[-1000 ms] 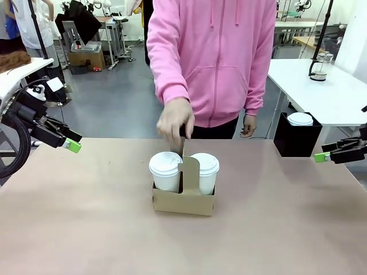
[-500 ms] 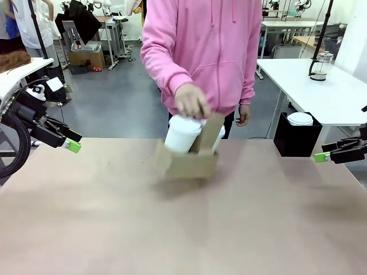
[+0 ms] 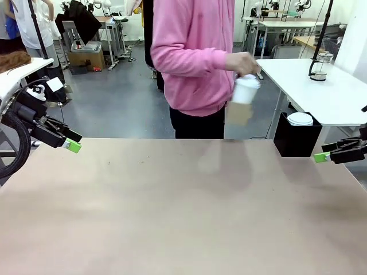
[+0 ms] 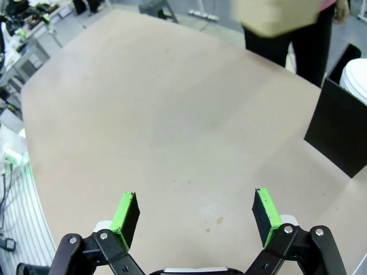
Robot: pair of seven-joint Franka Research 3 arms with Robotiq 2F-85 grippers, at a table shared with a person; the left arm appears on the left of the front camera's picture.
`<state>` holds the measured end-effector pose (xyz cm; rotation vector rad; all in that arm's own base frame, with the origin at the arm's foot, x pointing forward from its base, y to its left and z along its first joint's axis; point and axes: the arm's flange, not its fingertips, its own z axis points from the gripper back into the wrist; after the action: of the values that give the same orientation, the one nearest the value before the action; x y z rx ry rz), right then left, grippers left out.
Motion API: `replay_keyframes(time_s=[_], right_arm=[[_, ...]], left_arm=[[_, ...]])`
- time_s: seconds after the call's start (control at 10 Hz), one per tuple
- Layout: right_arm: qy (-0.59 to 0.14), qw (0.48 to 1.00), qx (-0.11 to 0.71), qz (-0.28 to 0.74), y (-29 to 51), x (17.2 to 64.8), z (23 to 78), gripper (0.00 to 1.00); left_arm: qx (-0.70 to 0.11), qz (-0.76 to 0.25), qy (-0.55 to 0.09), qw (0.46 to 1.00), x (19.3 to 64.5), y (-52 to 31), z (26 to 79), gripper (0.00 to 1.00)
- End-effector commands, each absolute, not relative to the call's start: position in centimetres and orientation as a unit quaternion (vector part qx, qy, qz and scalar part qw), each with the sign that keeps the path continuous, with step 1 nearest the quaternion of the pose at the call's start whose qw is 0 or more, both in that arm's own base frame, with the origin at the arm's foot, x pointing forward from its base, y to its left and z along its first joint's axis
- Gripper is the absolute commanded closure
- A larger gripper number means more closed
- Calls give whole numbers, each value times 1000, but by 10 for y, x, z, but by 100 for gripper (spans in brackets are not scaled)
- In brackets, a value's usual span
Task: Pour a drink into a cup and package it in a carrier.
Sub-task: Insert the held 600 ml Paper Cup into the Cup Carrier.
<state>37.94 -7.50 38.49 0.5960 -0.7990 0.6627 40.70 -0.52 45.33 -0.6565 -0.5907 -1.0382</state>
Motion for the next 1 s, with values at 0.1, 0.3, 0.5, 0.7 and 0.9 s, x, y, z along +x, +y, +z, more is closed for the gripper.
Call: replay_keyframes(time_s=[0.1, 0.3, 0.5, 0.7, 0.9], right_arm=[[-377, 824, 284, 314, -76, 378, 386, 0], [-377, 824, 284, 314, -76, 378, 386, 0], [-377, 824, 284, 314, -76, 378, 386, 0], [-377, 824, 284, 314, -76, 378, 386, 0], [-377, 824, 284, 314, -76, 378, 386, 0]], left_arm=[[-306, -485, -276, 772, 406, -4, 453, 0], [-306, -485, -276, 772, 406, -4, 453, 0], [-306, -485, -276, 772, 406, -4, 453, 0], [-306, -485, -276, 772, 406, -4, 453, 0], [-306, -485, -276, 772, 406, -4, 453, 0]])
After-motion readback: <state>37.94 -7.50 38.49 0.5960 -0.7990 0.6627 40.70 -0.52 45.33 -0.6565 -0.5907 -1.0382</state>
